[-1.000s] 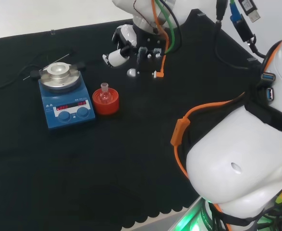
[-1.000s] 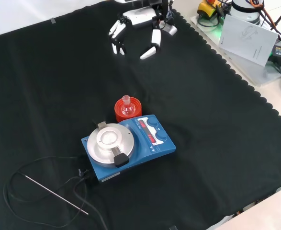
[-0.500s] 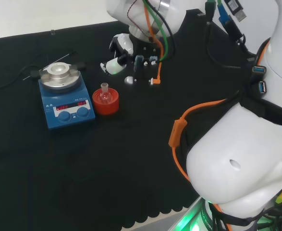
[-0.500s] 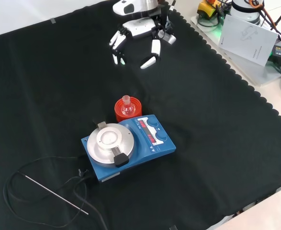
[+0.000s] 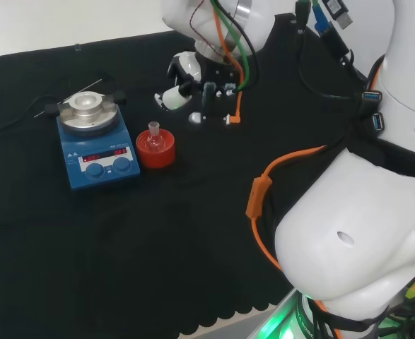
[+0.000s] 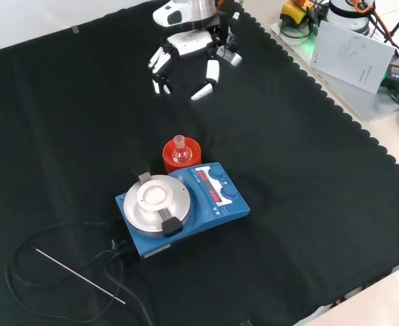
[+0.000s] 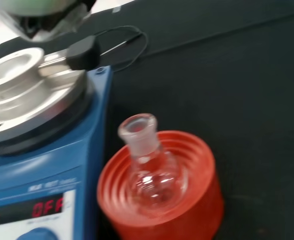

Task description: Pick up the round-bottom flask.

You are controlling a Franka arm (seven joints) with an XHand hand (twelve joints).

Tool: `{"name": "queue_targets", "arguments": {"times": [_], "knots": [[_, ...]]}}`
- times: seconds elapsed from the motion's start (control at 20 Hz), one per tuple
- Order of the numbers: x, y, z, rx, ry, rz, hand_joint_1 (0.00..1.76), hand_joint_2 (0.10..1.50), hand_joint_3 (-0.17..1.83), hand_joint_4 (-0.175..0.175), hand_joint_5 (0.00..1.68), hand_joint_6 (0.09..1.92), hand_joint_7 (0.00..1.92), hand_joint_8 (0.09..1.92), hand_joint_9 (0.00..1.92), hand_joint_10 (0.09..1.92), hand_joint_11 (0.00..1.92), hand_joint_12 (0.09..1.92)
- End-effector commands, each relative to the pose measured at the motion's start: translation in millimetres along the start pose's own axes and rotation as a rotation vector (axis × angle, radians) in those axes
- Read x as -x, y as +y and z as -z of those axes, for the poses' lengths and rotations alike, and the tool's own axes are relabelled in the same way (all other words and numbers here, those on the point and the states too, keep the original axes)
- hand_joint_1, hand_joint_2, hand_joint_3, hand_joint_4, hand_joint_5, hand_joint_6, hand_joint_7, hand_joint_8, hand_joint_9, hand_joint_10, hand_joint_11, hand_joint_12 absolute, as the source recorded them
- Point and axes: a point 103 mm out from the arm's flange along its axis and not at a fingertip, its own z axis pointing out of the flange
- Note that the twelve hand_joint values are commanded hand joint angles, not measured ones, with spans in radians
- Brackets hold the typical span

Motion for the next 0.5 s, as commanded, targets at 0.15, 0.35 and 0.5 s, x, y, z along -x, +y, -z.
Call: {"name": "queue_targets", "arguments": {"times": [0.15, 0.35, 0.5], "knots": [[-22, 13, -47, -0.044, 0.020, 0.098, 0.88, 0.46, 0.93, -0.175, 0.55, 0.92, 0.88, 0.94, 0.86, 0.95, 0.59, 1.39], [-28, 14, -62, -0.062, 0.017, 0.110, 0.88, 0.46, 0.93, -0.175, 0.55, 0.92, 0.88, 0.94, 0.86, 0.95, 0.58, 1.39], [-27, 13, -62, -0.062, 0.027, 0.113, 0.88, 0.46, 0.93, -0.175, 0.55, 0.92, 0.88, 0.94, 0.86, 0.95, 0.58, 1.39]]}}
